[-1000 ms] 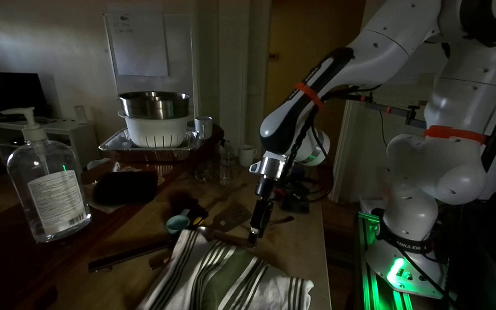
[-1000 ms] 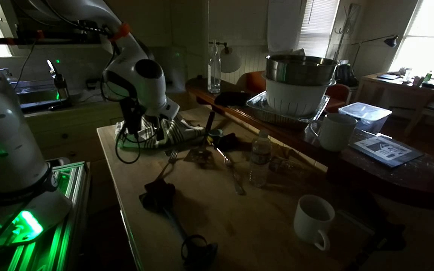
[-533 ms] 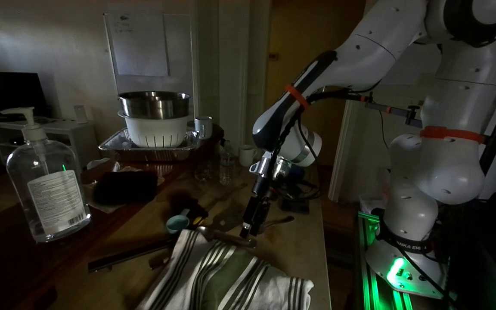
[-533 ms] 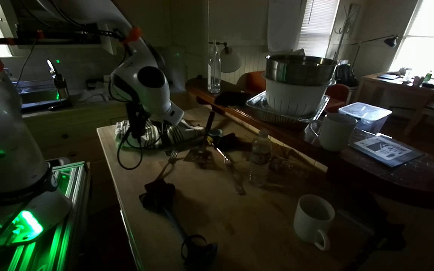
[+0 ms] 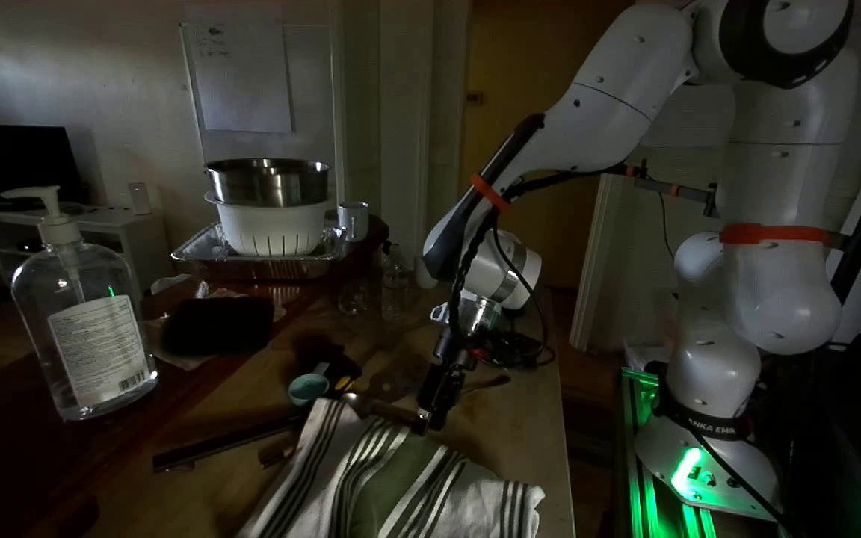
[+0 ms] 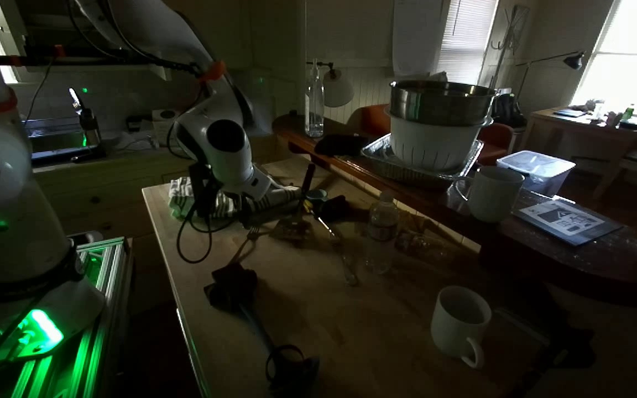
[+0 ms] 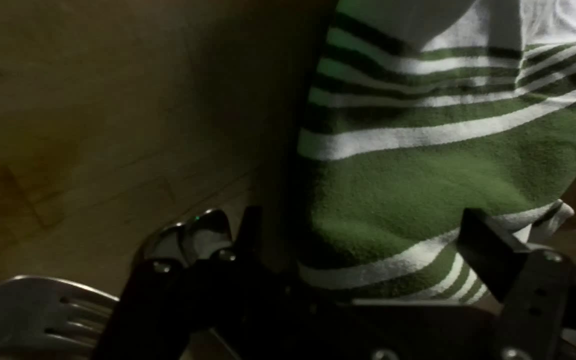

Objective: Fold the towel

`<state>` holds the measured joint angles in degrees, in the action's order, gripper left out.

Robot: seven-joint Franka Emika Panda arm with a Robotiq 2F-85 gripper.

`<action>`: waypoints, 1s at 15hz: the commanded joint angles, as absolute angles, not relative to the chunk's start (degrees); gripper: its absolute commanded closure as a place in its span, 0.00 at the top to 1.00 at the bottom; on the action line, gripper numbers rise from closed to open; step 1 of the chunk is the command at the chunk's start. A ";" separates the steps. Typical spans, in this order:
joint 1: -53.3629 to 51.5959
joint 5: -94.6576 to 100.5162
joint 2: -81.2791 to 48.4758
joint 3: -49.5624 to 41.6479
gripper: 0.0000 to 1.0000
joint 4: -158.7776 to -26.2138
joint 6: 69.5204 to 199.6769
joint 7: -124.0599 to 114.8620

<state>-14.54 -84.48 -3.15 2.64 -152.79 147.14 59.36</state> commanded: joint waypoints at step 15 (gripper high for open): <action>-13.81 -92.49 -9.28 8.49 0.08 -151.01 148.54 69.15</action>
<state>-14.01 -91.37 -7.94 7.11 -151.25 147.28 67.93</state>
